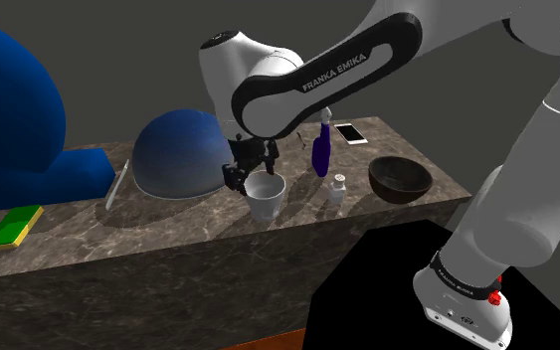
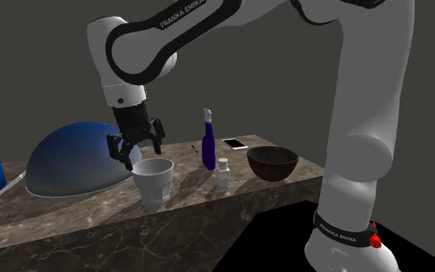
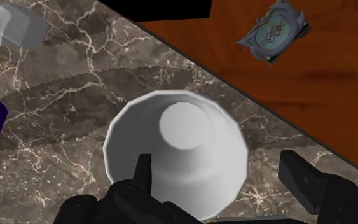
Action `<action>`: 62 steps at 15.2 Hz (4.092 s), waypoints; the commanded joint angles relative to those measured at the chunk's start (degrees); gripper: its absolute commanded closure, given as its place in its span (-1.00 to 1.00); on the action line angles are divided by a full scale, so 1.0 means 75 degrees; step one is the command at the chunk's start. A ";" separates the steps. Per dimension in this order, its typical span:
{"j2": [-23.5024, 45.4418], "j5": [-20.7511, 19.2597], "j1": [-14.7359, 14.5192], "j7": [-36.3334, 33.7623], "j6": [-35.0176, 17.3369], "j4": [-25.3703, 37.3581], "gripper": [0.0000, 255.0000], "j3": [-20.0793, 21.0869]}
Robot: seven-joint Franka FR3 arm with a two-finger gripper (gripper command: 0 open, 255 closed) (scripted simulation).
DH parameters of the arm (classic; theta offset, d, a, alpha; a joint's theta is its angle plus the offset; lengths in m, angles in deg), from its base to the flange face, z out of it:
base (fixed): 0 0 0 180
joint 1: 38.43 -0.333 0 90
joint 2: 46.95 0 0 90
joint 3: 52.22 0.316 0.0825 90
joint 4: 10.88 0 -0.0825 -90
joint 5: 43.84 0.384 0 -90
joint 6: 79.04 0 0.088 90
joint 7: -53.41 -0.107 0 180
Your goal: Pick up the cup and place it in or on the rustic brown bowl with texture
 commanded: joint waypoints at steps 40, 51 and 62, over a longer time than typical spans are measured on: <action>0.0561 -0.0264 -0.0128 -0.0321 0.0470 0.0855 1.00 0.0092; 0.0262 -0.0069 -0.0113 -0.0085 0.1518 0.1660 1.00 0.0107; -0.0477 0.0253 0.0047 0.0384 0.2213 0.1750 1.00 -0.0016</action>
